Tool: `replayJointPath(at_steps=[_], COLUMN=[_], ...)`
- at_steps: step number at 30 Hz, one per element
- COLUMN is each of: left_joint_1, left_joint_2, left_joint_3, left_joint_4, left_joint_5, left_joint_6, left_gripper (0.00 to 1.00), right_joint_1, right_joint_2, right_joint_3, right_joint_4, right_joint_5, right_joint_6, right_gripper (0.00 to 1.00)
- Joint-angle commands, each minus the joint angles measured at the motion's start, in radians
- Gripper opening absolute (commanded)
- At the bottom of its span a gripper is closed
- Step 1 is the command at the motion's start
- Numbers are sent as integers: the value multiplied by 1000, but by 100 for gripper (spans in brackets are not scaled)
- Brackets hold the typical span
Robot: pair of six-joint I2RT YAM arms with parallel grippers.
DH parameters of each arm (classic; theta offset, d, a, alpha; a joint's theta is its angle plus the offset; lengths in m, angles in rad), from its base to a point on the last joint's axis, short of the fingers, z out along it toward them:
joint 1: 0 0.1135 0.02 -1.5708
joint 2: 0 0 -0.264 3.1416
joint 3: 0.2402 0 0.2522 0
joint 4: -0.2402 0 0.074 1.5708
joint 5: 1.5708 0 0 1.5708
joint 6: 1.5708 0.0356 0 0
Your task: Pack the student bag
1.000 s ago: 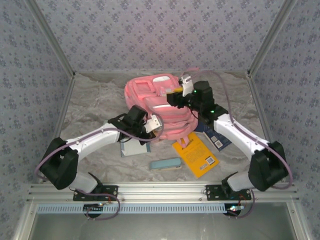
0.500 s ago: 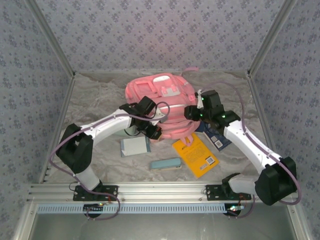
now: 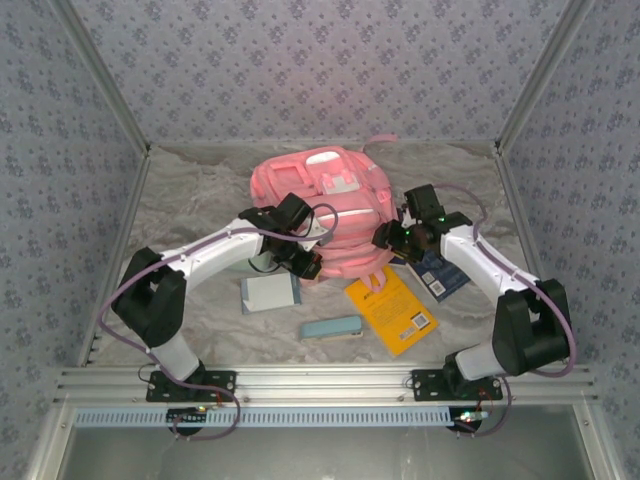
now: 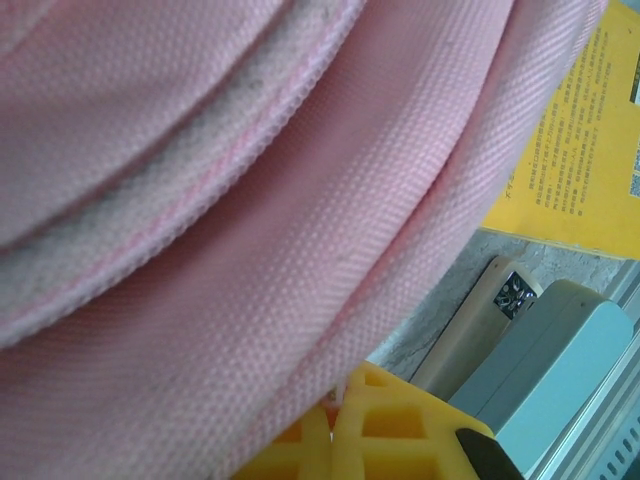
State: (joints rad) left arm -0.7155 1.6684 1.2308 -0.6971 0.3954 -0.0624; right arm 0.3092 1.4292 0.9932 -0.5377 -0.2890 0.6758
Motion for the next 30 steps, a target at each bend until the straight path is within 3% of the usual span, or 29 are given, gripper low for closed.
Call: replayJointPath(at_steps=[1,8,13,16,19,22,24,27,30], left_joint_1=[8,31,47,56,57,59,62,69,75], left_joint_2=[-56,-86,-102,-106,-111,-120,-126,-136,-135], left_joint_3=[-15,-37,-46,-47,-49,-59,-66,-74,-72], left_joint_4=[-32,-28,-26,-26,-27,-26,-21,-12,-9], left_joint_5=[-22,-27,-26,-27,-26,-29,-29,-27,-26], left_joint_6=[-1,-1,2,2,7,15,12,9,7], left_gripper=[0,0,0,0,0,0,0,0,0], right_joint_1=[-18,-50,-61,-33,19,16,0,-46,-55], right_joint_2=[22,66,101,134,139,129,154,258,353], right_joint_3=[-1,67,139,242,234,125,127,262,417], right_joint_4=[70,85,107,121,222,475,536,465,243], right_joint_5=[-70,-91,-116,-108,-82,-269,-394,-587,-668], right_joint_6=[88,61,21,-207,-482,-680,-797,-881,-1025], right_gripper=[54,43,56,64,64,64,65,64,65])
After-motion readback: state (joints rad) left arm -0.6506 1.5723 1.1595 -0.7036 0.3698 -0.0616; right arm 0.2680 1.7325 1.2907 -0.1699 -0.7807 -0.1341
